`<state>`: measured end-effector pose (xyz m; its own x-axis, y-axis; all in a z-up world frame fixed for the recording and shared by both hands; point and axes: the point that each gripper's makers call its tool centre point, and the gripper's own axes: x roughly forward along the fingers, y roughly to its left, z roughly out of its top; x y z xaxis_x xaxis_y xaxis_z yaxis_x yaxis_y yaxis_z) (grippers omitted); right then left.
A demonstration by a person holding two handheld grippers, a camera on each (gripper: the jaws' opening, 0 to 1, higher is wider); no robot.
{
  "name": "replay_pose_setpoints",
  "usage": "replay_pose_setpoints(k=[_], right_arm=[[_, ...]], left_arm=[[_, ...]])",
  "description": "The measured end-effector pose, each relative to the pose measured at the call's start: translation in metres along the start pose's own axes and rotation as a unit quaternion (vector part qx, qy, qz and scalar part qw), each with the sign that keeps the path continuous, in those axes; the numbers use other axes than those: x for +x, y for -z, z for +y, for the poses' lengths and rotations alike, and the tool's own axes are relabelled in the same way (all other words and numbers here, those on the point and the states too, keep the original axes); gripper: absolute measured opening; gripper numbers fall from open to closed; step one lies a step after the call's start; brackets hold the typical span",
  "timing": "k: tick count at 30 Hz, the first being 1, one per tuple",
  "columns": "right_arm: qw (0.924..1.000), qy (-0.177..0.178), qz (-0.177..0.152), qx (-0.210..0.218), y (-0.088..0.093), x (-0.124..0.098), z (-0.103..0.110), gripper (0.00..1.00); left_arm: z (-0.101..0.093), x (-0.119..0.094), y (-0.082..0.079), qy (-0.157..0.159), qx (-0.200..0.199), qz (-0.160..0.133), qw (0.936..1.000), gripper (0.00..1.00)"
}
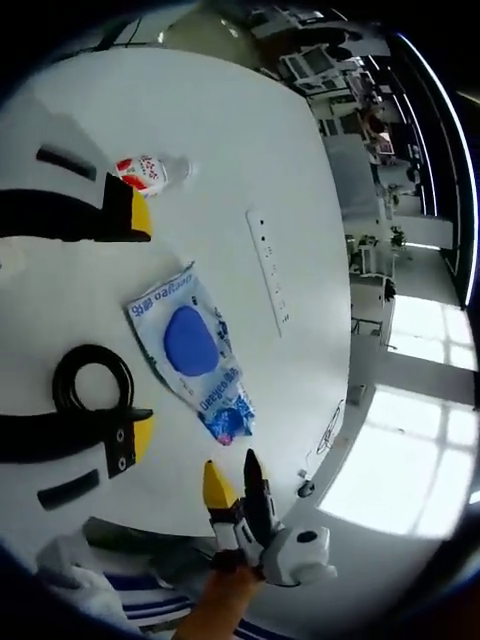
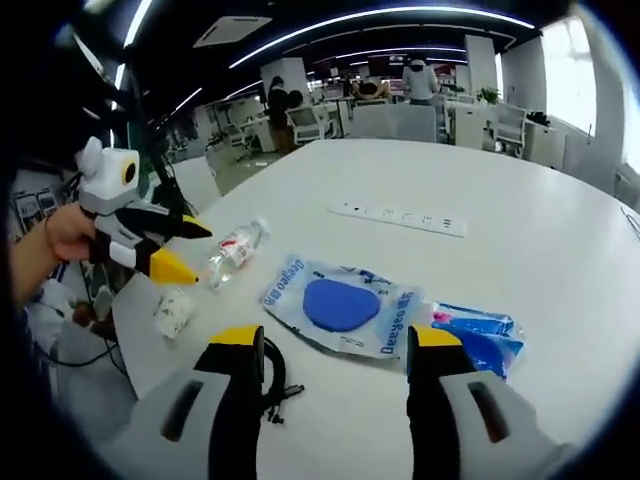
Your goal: Arrange the tabletop items into an orderly group along one side of the table until the central work area is clear of visible clutter.
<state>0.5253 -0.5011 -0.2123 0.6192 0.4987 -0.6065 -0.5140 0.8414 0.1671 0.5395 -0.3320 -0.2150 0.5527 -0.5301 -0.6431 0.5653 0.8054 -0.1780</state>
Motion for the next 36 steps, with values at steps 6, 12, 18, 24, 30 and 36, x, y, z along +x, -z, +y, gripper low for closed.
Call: replay_pose_setpoints(k=[6,12,18,24,30,36], right_arm=[[0.9999,-0.016,0.001,-0.003,0.005,-0.003,0.013,0.57],[0.9995,-0.031,0.004,-0.003,0.011,-0.002,0.023,0.56],[0.9990,-0.042,0.014,-0.008,0.019,0.000,0.033,0.55],[0.9982,-0.049,0.028,-0.021,0.026,0.006,0.041,0.54],[0.9968,-0.060,0.041,-0.033,0.034,0.014,0.048,0.53],[0.9955,-0.067,0.053,-0.040,0.041,0.023,0.053,0.52]], left_arm=[[-0.007,-0.011,0.002,-0.003,0.012,-0.002,0.9999,0.68],[-0.014,-0.019,0.010,-0.002,0.004,-0.006,1.0000,0.67],[-0.022,-0.023,0.026,-0.003,0.005,0.004,1.0000,0.66],[-0.028,-0.024,0.038,-0.003,-0.005,0.011,0.9999,0.66],[-0.032,-0.021,0.048,-0.001,-0.007,0.020,0.9998,0.65],[-0.039,-0.016,0.059,0.004,-0.010,0.028,0.9996,0.63]])
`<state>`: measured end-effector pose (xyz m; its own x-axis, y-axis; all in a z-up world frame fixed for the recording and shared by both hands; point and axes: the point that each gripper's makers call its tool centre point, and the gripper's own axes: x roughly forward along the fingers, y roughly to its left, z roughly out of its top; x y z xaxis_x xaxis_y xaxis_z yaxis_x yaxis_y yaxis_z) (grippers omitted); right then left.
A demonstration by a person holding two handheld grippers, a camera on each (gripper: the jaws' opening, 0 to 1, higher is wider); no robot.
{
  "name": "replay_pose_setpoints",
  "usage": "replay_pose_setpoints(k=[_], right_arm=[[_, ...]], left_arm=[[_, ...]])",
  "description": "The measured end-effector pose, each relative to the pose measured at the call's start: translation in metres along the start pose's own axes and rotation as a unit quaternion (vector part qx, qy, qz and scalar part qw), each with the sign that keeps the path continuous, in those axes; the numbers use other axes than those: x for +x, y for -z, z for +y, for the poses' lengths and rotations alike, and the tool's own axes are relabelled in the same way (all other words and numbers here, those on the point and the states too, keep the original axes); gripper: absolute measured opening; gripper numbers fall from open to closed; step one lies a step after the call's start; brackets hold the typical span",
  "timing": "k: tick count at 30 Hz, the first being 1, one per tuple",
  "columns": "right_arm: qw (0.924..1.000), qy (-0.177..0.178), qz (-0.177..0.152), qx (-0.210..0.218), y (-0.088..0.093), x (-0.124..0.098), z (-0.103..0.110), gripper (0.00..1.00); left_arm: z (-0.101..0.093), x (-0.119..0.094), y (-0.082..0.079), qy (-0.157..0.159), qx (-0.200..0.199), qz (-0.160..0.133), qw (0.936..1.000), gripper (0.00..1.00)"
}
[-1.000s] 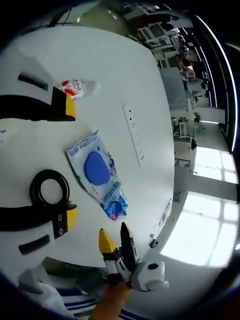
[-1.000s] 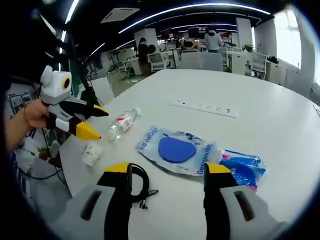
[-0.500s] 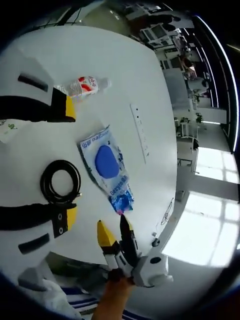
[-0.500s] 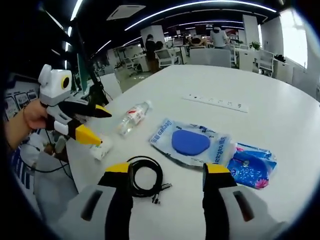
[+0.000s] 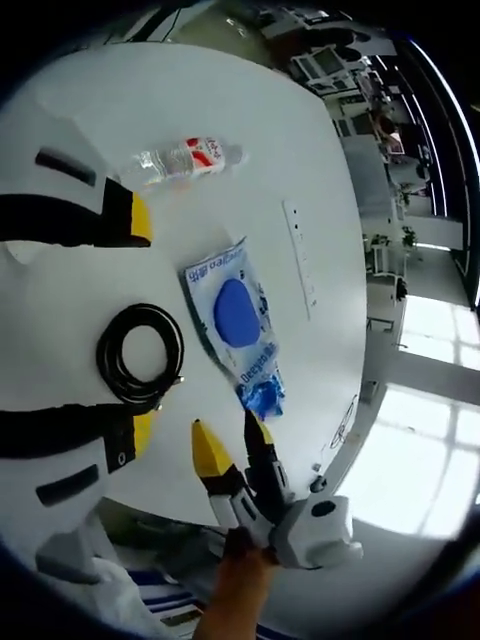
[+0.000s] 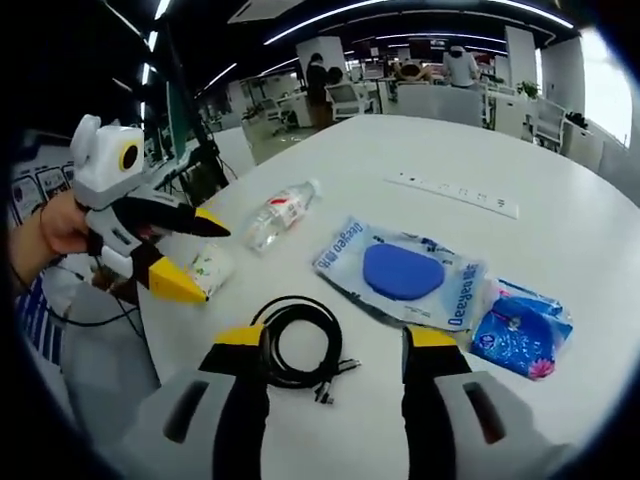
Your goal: Arrange the tabletop items into an orderly group along one side of the table until the central work area is clear of visible clutter.
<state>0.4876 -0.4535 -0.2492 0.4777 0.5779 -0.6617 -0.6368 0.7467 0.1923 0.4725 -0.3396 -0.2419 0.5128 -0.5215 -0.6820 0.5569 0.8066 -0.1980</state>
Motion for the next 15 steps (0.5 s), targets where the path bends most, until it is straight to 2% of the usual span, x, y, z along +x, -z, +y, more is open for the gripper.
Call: replay_pose_setpoints(k=[15], right_arm=[[0.9988,-0.023,0.040,-0.018,0.016,0.037,0.004,0.49]], left_arm=[[-0.005,0.019,0.026,0.004,-0.022,0.021,0.9995,0.57]])
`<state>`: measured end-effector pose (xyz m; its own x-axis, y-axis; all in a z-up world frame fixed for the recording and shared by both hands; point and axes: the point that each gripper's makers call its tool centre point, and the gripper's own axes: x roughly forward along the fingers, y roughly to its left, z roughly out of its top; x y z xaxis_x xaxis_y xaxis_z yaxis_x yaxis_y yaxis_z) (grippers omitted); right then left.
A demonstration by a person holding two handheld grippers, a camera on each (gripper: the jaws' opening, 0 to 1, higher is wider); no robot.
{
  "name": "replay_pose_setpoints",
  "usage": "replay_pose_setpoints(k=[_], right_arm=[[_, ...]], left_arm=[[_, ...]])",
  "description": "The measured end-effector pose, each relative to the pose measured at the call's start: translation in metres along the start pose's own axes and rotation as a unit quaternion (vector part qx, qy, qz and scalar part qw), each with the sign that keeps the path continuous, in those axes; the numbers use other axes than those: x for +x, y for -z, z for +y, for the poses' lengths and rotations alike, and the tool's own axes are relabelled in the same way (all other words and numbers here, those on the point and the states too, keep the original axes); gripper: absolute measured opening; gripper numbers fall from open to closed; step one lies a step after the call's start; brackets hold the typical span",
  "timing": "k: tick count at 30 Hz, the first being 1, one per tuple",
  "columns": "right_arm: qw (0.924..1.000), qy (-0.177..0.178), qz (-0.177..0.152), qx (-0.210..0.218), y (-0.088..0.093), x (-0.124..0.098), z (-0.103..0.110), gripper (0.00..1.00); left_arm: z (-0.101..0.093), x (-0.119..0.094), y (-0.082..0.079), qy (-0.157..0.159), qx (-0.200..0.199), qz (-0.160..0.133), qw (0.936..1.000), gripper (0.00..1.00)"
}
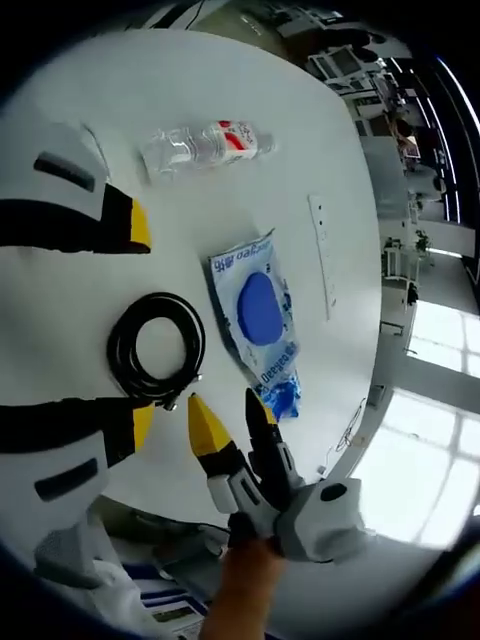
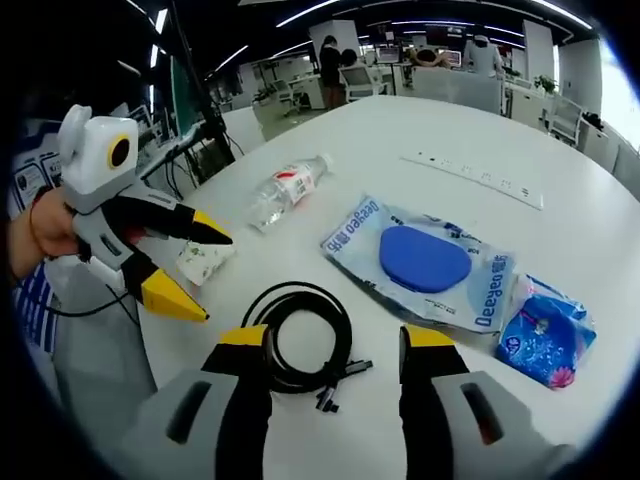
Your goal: Arrange the tabletop items into an orderly group along one side of the table until the central work area is clear of visible clutter.
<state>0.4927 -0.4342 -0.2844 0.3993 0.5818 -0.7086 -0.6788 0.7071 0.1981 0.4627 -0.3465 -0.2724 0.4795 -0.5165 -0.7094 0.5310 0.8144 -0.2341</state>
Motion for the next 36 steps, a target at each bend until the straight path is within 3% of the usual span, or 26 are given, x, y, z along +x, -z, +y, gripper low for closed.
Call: replay_pose_setpoints(k=[18,36], right_arm=[[0.9990,-0.020,0.038,-0.010,0.015,0.039,0.001,0.39],[0.9974,-0.022,0.068,-0.008,0.031,0.052,-0.003,0.17]], left_arm=[[0.000,0.027,0.021,-0.002,-0.025,0.023,0.9994,0.46],[0.003,0.047,0.032,-0.011,-0.049,0.035,0.9981,0.29]])
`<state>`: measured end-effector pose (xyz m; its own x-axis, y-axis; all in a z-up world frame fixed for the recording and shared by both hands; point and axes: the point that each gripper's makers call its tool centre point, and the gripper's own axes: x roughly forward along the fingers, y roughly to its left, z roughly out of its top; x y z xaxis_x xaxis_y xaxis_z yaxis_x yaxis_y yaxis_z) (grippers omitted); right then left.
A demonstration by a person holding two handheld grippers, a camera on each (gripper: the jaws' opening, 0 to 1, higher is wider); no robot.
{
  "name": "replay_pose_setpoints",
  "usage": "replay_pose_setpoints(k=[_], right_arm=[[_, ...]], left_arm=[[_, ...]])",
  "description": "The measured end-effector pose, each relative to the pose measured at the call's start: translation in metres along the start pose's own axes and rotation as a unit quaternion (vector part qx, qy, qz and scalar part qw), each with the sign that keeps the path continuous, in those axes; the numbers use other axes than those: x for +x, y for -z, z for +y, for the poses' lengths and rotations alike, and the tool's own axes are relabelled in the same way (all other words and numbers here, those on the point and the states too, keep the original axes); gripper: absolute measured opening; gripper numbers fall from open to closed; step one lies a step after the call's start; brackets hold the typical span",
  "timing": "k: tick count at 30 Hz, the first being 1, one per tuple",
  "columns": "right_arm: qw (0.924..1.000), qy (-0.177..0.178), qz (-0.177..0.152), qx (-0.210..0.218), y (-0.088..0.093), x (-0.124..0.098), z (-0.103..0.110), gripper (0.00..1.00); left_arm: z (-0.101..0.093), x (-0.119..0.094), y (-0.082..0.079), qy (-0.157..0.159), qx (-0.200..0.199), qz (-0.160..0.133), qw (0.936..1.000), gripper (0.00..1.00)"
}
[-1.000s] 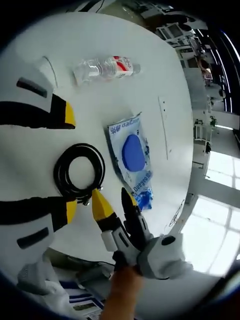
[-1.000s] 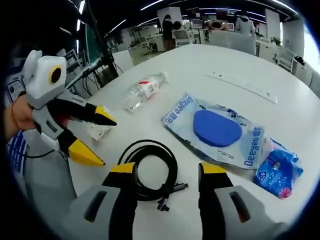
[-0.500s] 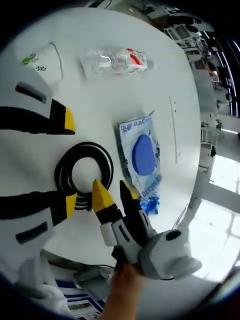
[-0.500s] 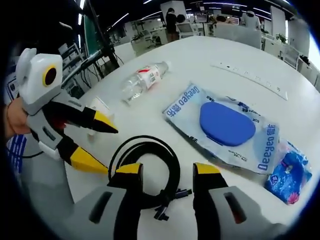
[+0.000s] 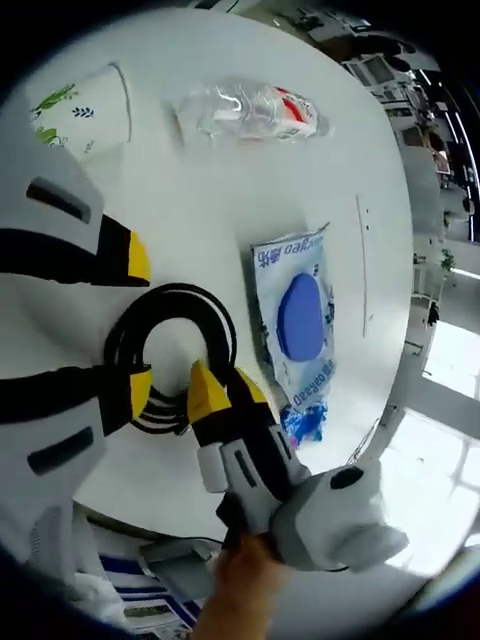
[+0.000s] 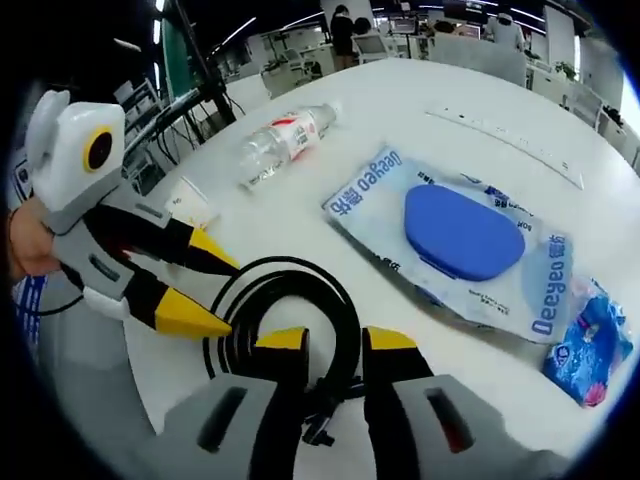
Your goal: Arrange the tabletop items into an orderly group along one side of the table until the central work area is clear of visible clutter.
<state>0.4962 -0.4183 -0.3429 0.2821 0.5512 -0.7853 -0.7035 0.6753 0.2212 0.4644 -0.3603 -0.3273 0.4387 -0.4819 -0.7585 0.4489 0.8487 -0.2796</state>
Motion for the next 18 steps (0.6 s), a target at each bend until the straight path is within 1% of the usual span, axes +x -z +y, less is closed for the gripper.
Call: replay_pose_setpoints(k=[3,4,6,8,9,10,13,18], right_arm=[[1.0000,0.003,-0.001,0.000,0.001,0.000,-0.001,0.13],[0.9999,0.010,0.003,-0.001,0.003,0.001,-0.004,0.11],[0.9999,0.010,0.000,0.009,0.004,0.001,-0.006,0.08],[0.9999,0.011,-0.002,0.013,0.004,0.001,-0.006,0.08],[0.9999,0.010,-0.003,0.012,0.003,0.002,-0.005,0.08],[0.9998,0.011,-0.004,0.013,0.003,0.002,-0.005,0.07],[0.9996,0.018,-0.007,0.019,0.001,0.001,-0.007,0.06],[0.9992,0.017,-0.009,0.034,0.000,0.000,-0.008,0.05]], left_arm=[[0.000,0.003,0.004,-0.003,0.003,0.005,1.0000,0.26],[0.000,0.003,0.004,-0.003,0.004,0.007,1.0000,0.25],[0.000,0.004,0.005,-0.002,0.002,0.008,1.0000,0.22],[0.000,0.004,0.006,-0.003,-0.002,0.009,1.0000,0.22],[0.001,0.006,0.008,-0.005,-0.001,0.012,0.9999,0.18],[0.004,0.006,0.013,-0.012,0.004,0.027,0.9996,0.16],[0.003,0.008,0.015,-0.008,-0.006,0.027,0.9996,0.15],[0.004,0.009,0.015,-0.011,-0.022,0.026,0.9994,0.11]])
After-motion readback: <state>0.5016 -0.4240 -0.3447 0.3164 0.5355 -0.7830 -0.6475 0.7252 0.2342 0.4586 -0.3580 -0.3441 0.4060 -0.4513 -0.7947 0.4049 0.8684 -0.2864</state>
